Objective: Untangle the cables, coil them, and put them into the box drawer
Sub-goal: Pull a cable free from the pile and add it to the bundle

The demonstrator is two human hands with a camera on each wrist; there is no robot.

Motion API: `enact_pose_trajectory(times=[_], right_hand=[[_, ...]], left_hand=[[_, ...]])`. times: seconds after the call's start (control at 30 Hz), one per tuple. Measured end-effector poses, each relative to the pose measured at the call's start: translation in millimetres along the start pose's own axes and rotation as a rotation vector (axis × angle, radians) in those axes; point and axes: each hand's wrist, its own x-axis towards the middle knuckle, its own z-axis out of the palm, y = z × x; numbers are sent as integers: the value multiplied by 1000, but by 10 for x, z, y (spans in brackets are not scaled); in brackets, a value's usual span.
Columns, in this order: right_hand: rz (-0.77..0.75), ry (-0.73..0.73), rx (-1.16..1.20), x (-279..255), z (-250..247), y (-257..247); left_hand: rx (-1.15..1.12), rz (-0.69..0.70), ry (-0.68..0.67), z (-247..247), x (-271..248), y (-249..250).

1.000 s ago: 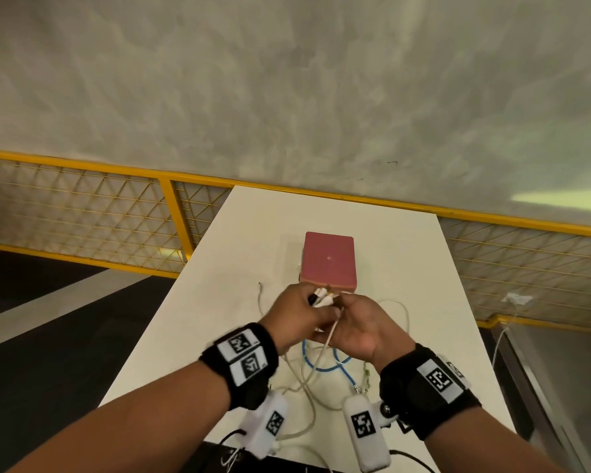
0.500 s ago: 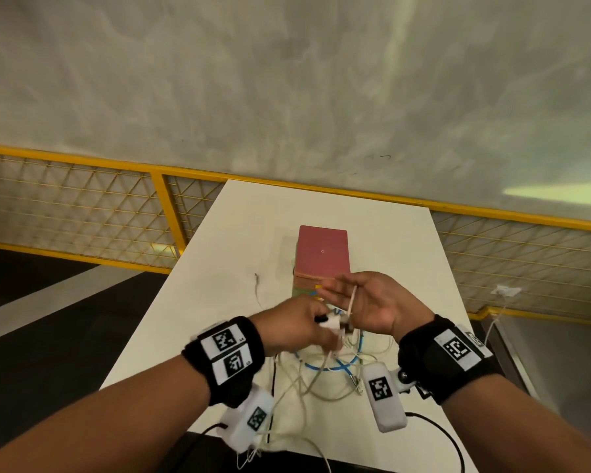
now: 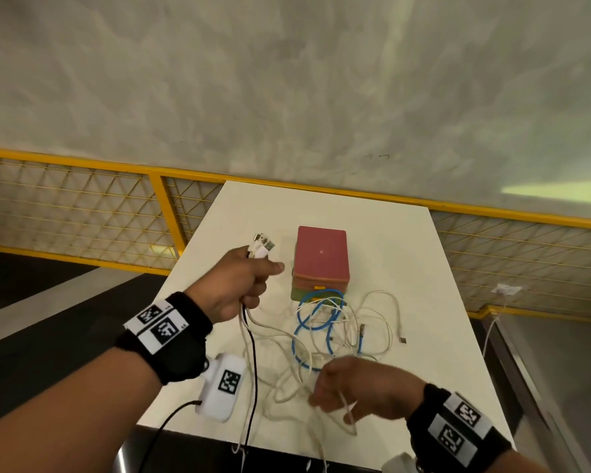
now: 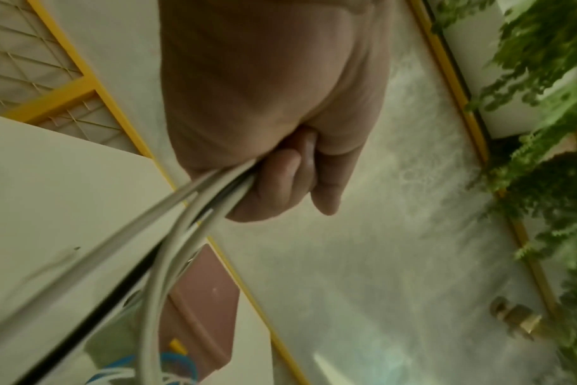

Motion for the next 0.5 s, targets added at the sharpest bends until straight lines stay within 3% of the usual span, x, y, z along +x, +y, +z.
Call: enact_pose_trajectory(times=[0.1, 0.17, 0.23, 0.3, 0.37, 0.43, 0.5], right_hand=[[87, -188, -147, 23, 140, 86], [117, -184, -244, 35, 101, 120], [66, -117, -154, 22, -50, 113], [-57, 161, 17, -48, -262, 32], [-168, 599, 141, -41, -572, -12], [-207, 946, 273, 66, -980, 71], [-175, 1161, 222, 227, -1339, 243]], left_hand=[[24, -14, -128, -56, -43, 131], [85, -12, -232, -60, -98, 190], [148, 19, -265, -39, -146, 205], [151, 98, -220, 4, -154, 171], [126, 181, -129, 49, -107, 89], [102, 243, -67, 99, -67, 5], [77, 274, -39, 150, -33, -69]])
